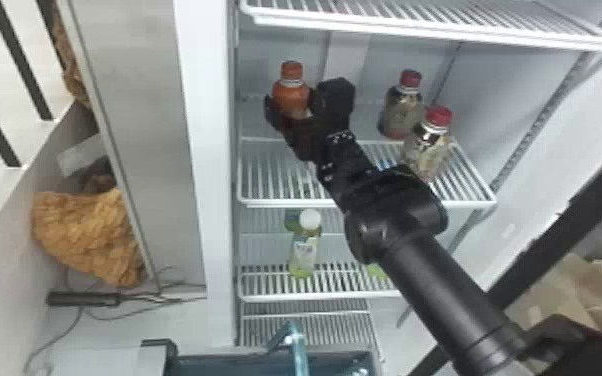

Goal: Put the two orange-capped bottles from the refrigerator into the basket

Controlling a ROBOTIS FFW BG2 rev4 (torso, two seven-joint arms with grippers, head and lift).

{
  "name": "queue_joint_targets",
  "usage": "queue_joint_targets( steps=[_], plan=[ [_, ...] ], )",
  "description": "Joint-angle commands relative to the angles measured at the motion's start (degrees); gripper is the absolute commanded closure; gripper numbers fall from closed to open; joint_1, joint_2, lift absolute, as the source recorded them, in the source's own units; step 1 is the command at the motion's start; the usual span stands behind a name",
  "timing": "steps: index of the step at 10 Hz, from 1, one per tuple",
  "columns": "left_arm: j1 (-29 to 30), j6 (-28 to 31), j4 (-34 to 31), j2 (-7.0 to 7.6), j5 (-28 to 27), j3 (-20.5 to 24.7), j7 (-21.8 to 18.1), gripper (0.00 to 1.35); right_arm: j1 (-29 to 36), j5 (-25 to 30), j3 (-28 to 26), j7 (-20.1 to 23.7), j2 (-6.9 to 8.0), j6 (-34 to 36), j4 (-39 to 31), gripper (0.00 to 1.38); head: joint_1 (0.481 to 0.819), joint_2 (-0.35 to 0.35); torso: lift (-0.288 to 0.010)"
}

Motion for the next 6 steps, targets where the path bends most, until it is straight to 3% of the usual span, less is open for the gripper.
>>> queue_joint_targets(
  steps=[1, 3, 5, 6],
  plan=[
    [0.1, -0.1, 0.0, 0.0, 0.1, 0.1, 0.0, 1.21, 1.5, 0.2, 0.0, 0.0, -0.17, -1.0, -2.3, 0.88, 0.695, -0.158, -0.04],
    [0.3, -0.2, 0.0, 0.0, 0.2, 0.1, 0.0, 1.21, 8.1, 4.6, -3.5, 1.6, -0.61, -0.7, -11.3, 0.88, 0.695, -0.151, -0.04],
    [0.3, -0.4, 0.0, -0.26, 0.2, 0.6, -0.1, 1.21, 18.9, 9.6, -10.1, 3.1, -1.4, 4.8, -28.2, 0.87, 0.695, -0.162, -0.04],
    [0.3, -0.4, 0.0, -0.44, 0.1, 0.6, 0.0, 1.21, 24.2, 9.2, -12.8, 3.9, -1.92, 6.9, -35.8, 0.88, 0.695, -0.188, -0.04]
  ],
)
